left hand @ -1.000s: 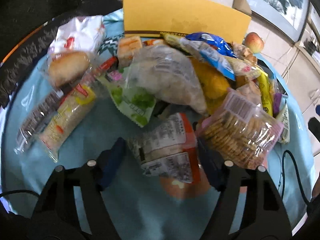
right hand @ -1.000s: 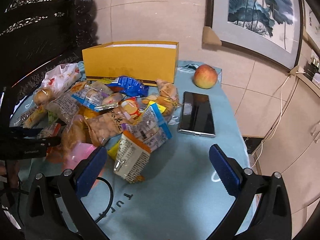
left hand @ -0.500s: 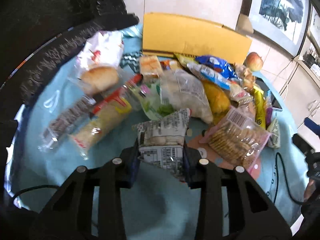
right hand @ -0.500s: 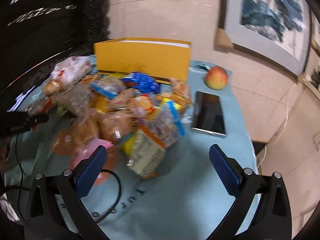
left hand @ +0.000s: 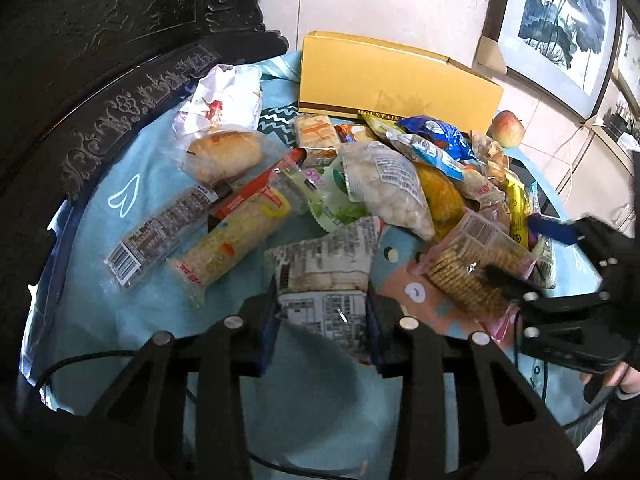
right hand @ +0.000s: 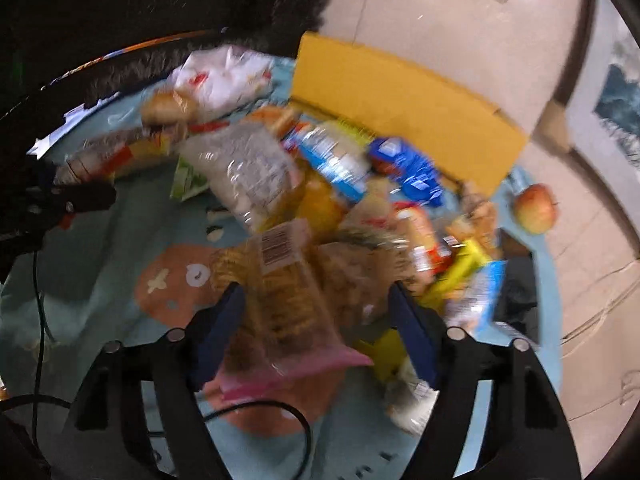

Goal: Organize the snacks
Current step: 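Grasp the white printed snack bag with the left gripper while the right grasps the cracker pack, then carry both snacks into the yellow box and open both grippers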

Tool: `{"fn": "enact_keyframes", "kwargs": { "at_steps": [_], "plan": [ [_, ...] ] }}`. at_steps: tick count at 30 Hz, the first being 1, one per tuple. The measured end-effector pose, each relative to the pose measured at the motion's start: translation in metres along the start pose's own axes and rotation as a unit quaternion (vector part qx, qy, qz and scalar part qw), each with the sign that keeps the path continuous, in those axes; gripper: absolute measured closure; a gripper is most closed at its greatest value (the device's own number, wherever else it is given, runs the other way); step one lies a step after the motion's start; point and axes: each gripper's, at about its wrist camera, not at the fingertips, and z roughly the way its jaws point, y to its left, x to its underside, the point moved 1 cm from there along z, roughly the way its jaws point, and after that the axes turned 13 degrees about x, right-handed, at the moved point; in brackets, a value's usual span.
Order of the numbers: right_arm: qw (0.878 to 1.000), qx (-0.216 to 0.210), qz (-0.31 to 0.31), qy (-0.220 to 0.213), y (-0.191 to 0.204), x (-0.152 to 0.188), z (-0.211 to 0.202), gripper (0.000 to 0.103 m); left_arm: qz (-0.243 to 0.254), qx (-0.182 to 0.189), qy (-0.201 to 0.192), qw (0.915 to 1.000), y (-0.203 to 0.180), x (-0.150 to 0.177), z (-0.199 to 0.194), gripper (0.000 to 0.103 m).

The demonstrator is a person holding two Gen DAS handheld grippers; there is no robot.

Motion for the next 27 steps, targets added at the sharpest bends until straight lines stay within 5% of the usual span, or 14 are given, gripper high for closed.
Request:
{"fn": "enact_keyframes", "kwargs": {
  "at_steps": [6, 15, 22, 27],
  "plan": [
    [0.998, -0.035, -0.037, 0.026, 0.03, 0.001, 0.013, 0.044, -0.001, 0.006, 0.008, 1.0, -0.002, 0.001, 0.006, 0.066],
    [0.994, -0.089, 0.06, -0.004, -0.015, 0.006, -0.031, 0.051, 0.006, 0.011, 0.003, 0.9999, -0.007, -0.003, -0.004, 0.066],
    [0.993, -0.068, 0.086, -0.045, -0.068, -0.01, -0.08, 0.051, 0.047, 0.038, 0.003, 0.9982, -0.039, -0.027, -0.021, 0.066],
    [0.992, -0.015, 0.086, -0.095, -0.115, -0.051, -0.117, 0.051, 0.139, 0.037, -0.032, 0.989, -0.088, -0.082, -0.044, 0.066]
  ]
}}
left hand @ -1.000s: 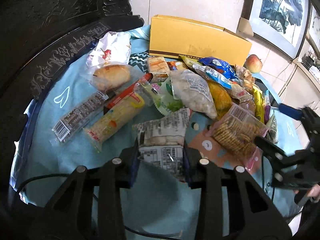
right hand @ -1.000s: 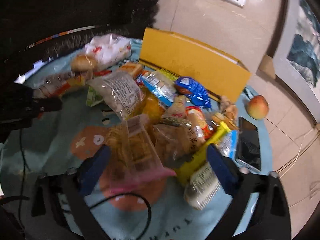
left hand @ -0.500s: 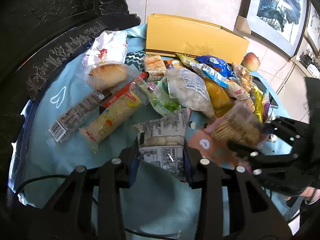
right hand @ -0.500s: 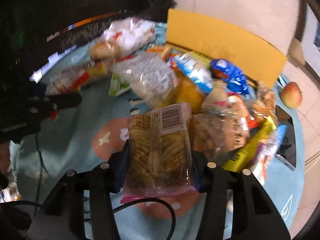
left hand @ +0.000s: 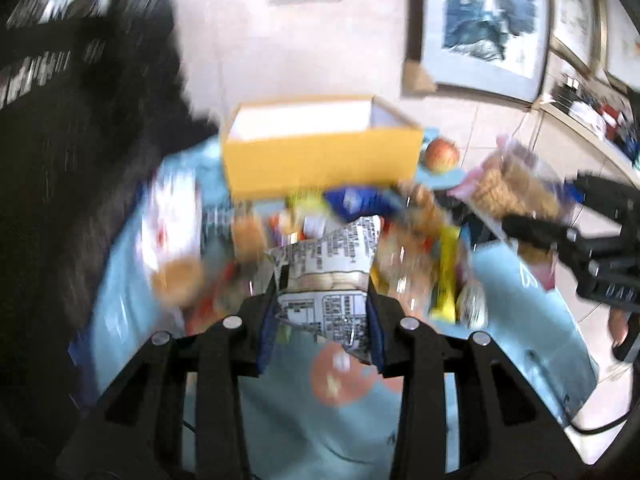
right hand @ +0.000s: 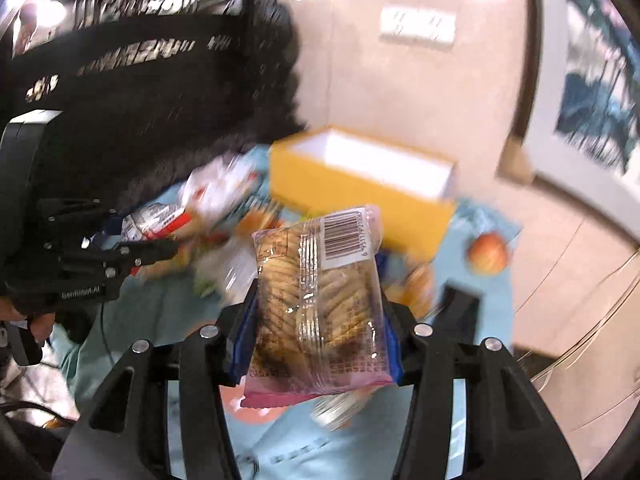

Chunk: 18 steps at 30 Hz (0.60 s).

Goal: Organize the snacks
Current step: 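Carry both snacks into the yellow box and open both grippers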

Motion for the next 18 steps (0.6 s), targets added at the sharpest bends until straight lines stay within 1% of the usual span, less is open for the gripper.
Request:
{"fn": "enact_keyframes", "kwargs": {
  "at_steps": [2, 3, 6, 8, 9, 10, 12, 13, 16, 18],
  "plan": [
    [1.0, 0.014, 0.013, -0.011, -0.016, -0.016, -0.002, 0.051, 0.023, -0.004, -0.008, 0.9997, -0.007, -0.028, 0.002, 0.066],
    [0.999, 0.026, 0.021, -0.014, -0.027, -0.027, 0.003, 0.051, 0.025, -0.005, -0.011, 0.9996, -0.006, -0.039, 0.006, 0.066],
    [0.998, 0.057, 0.031, -0.013, -0.047, -0.051, 0.026, 0.051, 0.004, 0.001, -0.017, 0.9998, 0.006, -0.083, 0.026, 0.066],
    [0.996, 0.086, 0.033, -0.018, -0.059, -0.072, 0.05, 0.051, -0.007, 0.001, -0.016, 0.9999, 0.014, -0.11, 0.049, 0.066],
    [0.994, 0.097, 0.043, -0.02, -0.067, -0.083, 0.064, 0.051, -0.007, -0.005, -0.009, 0.9999, 0.018, -0.125, 0.067, 0.066],
    [0.993, 0.104, 0.056, -0.021, -0.074, -0.092, 0.078, 0.051, -0.01, -0.009, -0.004, 0.9999, 0.021, -0.132, 0.078, 0.066],
    [0.99, 0.111, 0.084, -0.018, -0.084, -0.104, 0.107, 0.051, -0.039, -0.011, 0.015, 0.9991, 0.038, -0.154, 0.113, 0.066],
    [0.989, 0.118, 0.089, -0.018, -0.085, -0.109, 0.121, 0.051, -0.052, -0.018, 0.024, 0.9982, 0.048, -0.165, 0.133, 0.066],
    [0.986, 0.126, 0.105, -0.011, -0.089, -0.112, 0.163, 0.051, -0.061, -0.025, 0.029, 0.9974, 0.067, -0.183, 0.164, 0.066],
    [0.985, 0.126, 0.115, 0.006, -0.092, -0.111, 0.196, 0.051, -0.069, -0.026, 0.035, 0.9967, 0.081, -0.192, 0.184, 0.066]
  ]
}}
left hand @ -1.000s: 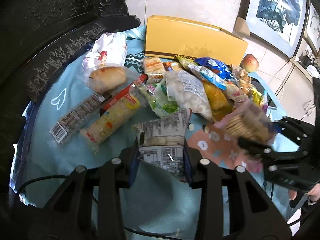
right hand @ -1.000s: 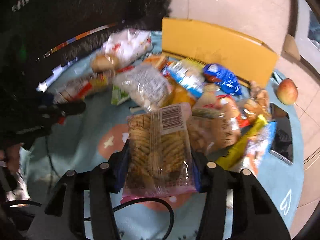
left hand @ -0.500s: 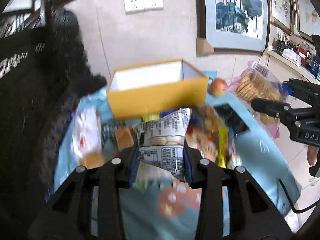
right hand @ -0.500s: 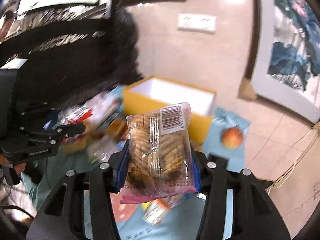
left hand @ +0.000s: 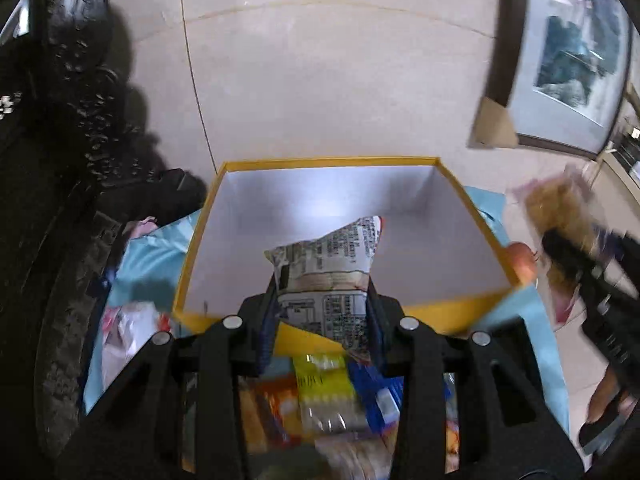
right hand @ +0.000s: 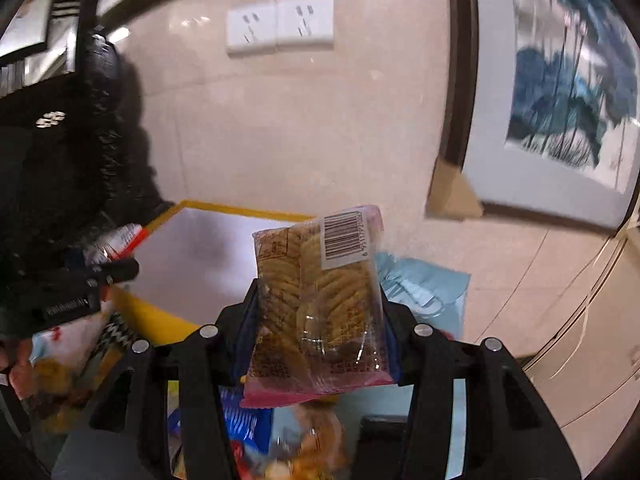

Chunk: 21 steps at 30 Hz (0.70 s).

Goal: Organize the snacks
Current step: 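Carry both snacks into the yellow box and open both grippers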

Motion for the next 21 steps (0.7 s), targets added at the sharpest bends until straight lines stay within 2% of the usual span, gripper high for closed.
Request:
{"fn": "enact_keyframes", "kwargs": {
  "at_steps": [4, 6, 7, 8, 10, 11, 14, 21],
  "plan": [
    [1.0, -0.005, 0.013, 0.023, 0.011, 0.003, 0.042, 0.051, -0.009, -0.004, 0.011, 0.9999, 0.016, -0.009, 0.032, 0.065],
    [0.999, -0.007, 0.016, 0.03, 0.014, 0.003, 0.056, 0.051, -0.007, -0.007, 0.014, 0.9999, 0.02, -0.011, 0.046, 0.059],
    [0.999, -0.008, 0.021, 0.035, 0.015, 0.002, 0.065, 0.05, -0.007, -0.01, 0.024, 0.9996, 0.021, -0.012, 0.056, 0.042],
    [0.999, -0.012, 0.023, 0.043, 0.017, 0.004, 0.068, 0.05, -0.01, -0.02, 0.032, 0.9992, 0.022, -0.011, 0.062, 0.02],
    [0.998, -0.007, 0.036, 0.059, 0.014, 0.007, 0.074, 0.046, -0.023, -0.048, 0.031, 0.9981, 0.022, -0.008, 0.067, 0.003],
    [0.997, -0.001, 0.046, 0.054, 0.01, 0.008, 0.07, 0.038, -0.022, -0.041, 0.028, 0.9985, 0.022, -0.007, 0.067, 0.003],
    [0.997, -0.019, 0.066, 0.033, 0.004, 0.01, 0.051, 0.032, -0.016, -0.024, 0.032, 0.9991, 0.02, -0.002, 0.063, 0.003],
    [0.995, -0.067, 0.073, 0.019, -0.01, 0.027, -0.012, 0.031, -0.028, -0.016, 0.035, 0.9989, 0.022, 0.021, 0.024, 0.003]
  ]
}}
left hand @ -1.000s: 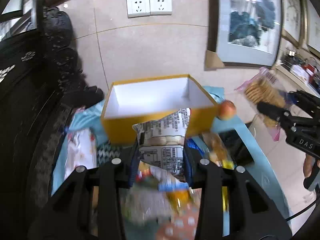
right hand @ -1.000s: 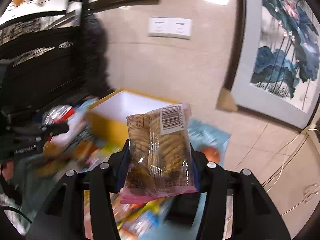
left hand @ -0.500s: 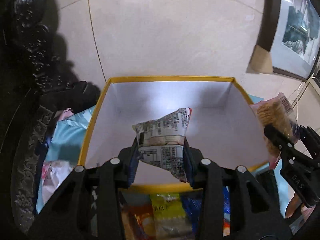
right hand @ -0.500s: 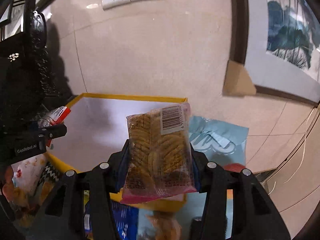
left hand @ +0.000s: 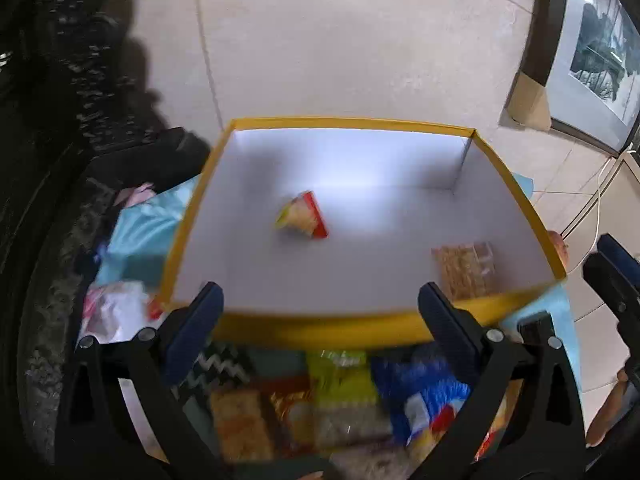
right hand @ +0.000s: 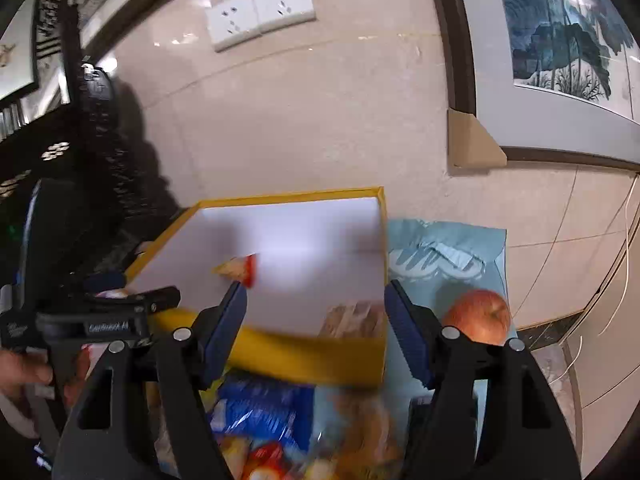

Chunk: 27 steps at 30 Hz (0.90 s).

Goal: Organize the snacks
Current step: 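Carry both snacks into the yellow box and open both grippers, then return both grippers to the pile and grasp the orange-topped bag with the right gripper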

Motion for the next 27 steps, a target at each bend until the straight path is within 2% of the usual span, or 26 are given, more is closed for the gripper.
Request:
{"fn": "enact_keyframes", "kwargs": {
  "at_steps": [3, 4, 5, 7, 10, 14, 16, 20, 22, 24, 27],
  "plan": [
    [1.0, -0.006, -0.007, -0.005, 0.0, 0.017, -0.027, 0.027, -0.002, -0.001, -0.006, 1.0, 0.004, 0.017, -0.028, 0.003],
    [1.0, -0.006, -0.011, -0.005, 0.0, 0.024, -0.036, 0.02, -0.005, -0.001, -0.007, 1.0, 0.006, 0.027, -0.041, 0.003],
    [1.0, -0.004, -0.013, -0.008, 0.002, 0.033, -0.046, 0.007, -0.006, 0.002, -0.008, 0.9999, 0.008, 0.033, -0.049, 0.003],
    [1.0, 0.001, -0.019, -0.024, 0.006, 0.052, -0.067, 0.001, -0.006, 0.005, -0.011, 0.9999, 0.01, 0.056, -0.071, 0.003],
    [0.998, -0.01, -0.046, -0.036, 0.015, 0.084, -0.095, 0.001, -0.002, 0.004, -0.011, 0.9999, 0.014, 0.089, -0.094, 0.003],
    [0.997, -0.004, -0.068, -0.036, 0.021, 0.117, -0.118, 0.001, 0.018, -0.032, -0.01, 0.9993, 0.021, 0.144, -0.117, 0.003],
    [0.997, -0.005, -0.072, -0.037, 0.021, 0.133, -0.128, 0.001, 0.009, -0.04, -0.001, 0.9992, 0.029, 0.173, -0.123, 0.003],
    [0.998, -0.018, -0.049, -0.025, 0.016, 0.159, -0.137, 0.001, -0.019, -0.025, 0.013, 0.9994, 0.042, 0.214, -0.122, 0.003],
    [0.999, -0.028, -0.033, -0.014, 0.012, 0.168, -0.136, 0.001, -0.005, -0.04, 0.005, 0.9992, 0.045, 0.226, -0.117, 0.003],
    [0.999, -0.034, -0.018, -0.001, 0.007, 0.177, -0.134, 0.001, 0.007, -0.07, 0.008, 0.9975, 0.048, 0.237, -0.11, 0.003],
    [0.999, -0.038, -0.002, 0.012, -0.002, 0.19, -0.133, 0.001, -0.006, -0.069, 0.021, 0.9974, 0.056, 0.25, -0.102, 0.003]
  ]
}}
